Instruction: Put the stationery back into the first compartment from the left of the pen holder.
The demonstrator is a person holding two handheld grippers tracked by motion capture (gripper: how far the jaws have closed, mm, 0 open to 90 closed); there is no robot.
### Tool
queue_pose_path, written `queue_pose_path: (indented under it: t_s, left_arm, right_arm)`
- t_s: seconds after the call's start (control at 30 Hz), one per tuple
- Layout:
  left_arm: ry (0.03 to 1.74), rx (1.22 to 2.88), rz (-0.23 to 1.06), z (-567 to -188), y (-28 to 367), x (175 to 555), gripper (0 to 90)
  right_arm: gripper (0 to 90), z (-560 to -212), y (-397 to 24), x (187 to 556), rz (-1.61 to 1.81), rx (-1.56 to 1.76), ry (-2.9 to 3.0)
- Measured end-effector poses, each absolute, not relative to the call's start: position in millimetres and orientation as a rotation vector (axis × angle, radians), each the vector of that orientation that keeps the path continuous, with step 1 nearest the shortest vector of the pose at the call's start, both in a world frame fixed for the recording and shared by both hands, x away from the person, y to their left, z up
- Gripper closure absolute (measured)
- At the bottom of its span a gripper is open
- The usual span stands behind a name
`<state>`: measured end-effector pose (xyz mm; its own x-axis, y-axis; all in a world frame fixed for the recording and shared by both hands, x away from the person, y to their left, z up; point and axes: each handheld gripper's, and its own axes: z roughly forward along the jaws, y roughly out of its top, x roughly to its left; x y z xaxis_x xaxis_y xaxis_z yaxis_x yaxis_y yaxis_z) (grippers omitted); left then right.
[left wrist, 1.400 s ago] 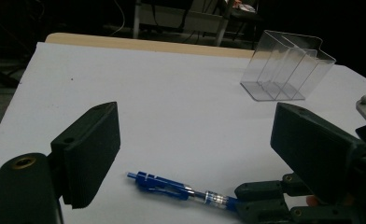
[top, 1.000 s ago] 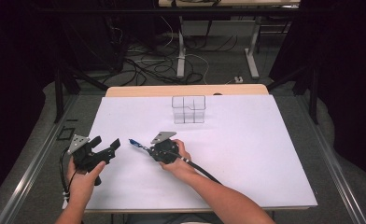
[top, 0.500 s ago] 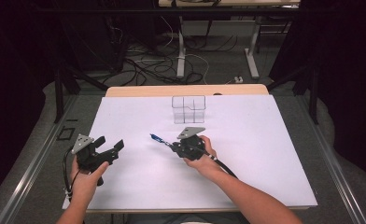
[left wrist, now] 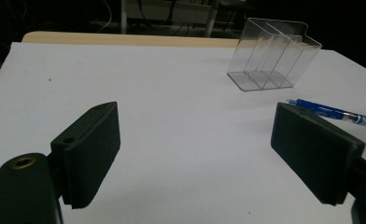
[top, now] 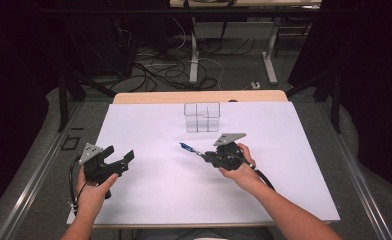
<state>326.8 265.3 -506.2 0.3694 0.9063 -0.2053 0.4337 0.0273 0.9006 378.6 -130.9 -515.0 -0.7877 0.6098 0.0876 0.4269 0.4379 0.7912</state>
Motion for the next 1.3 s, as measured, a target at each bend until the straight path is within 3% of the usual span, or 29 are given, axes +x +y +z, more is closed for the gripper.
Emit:
queue_pose_path:
  t_s: [0.17,0.27,0.77,1.3]
  left_arm:
    - [1.186,1.604,0.529,-503.8,263.5,326.4,7.1]
    - [1.15,1.644,0.559,-502.4,257.8,324.9,7.0]
    - [0.939,1.837,0.702,-490.3,223.8,322.9,26.8]
    - [0.619,2.099,0.844,-483.4,169.1,329.0,27.9]
  right_arm:
    - [80.5,-508.3,-145.8,380.1,1.282,0.889,2.507]
    - [80.5,-504.2,-152.3,380.9,1.288,0.865,2.528]
    - [80.5,-499.9,-162.4,383.5,1.294,0.771,2.63]
    - [80.5,-498.2,-163.9,384.1,1.304,0.764,2.64]
